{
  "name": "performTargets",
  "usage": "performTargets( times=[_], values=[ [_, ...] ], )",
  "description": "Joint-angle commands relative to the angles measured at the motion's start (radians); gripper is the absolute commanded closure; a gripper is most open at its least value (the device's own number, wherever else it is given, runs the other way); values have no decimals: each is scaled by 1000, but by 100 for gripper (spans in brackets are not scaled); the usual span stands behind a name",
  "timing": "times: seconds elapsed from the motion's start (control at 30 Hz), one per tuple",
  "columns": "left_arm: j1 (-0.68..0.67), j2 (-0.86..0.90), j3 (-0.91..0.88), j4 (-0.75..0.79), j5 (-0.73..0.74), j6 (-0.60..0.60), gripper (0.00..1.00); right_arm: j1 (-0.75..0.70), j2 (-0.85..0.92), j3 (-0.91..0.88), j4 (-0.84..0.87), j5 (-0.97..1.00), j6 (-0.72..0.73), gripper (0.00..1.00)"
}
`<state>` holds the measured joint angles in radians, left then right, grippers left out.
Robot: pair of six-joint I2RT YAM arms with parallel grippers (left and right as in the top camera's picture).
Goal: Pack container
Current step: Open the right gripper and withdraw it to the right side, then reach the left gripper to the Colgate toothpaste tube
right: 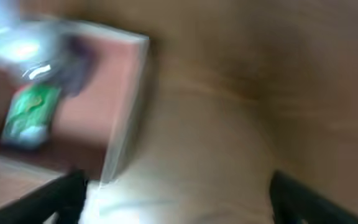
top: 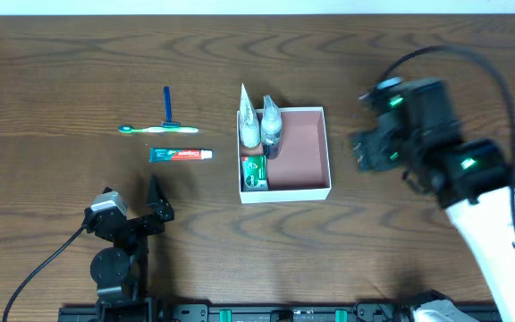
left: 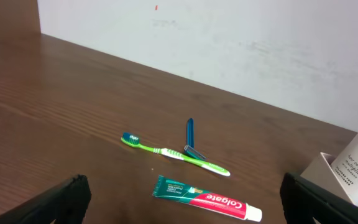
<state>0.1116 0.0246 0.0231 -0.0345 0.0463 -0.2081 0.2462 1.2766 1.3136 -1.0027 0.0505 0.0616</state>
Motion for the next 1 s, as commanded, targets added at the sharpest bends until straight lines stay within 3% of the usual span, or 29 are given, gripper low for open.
performTargets(
  times=[0.0, 0.13, 0.4, 0.97],
  values=[
    [5, 0, -19, -32, -5, 13, 2, -155, 22, -5, 32, 31, 126, 1],
    [5, 0, -19, -32, -5, 13, 2, -314, 74, -5, 75, 13, 171, 1],
    [5, 0, -19, -32, -7, 13, 2, -472, 205, -5, 132, 32, 170, 1],
    [5, 0, -14, -33, 23, 13, 2, -496, 312, -5, 130, 31, 169, 1]
  ],
)
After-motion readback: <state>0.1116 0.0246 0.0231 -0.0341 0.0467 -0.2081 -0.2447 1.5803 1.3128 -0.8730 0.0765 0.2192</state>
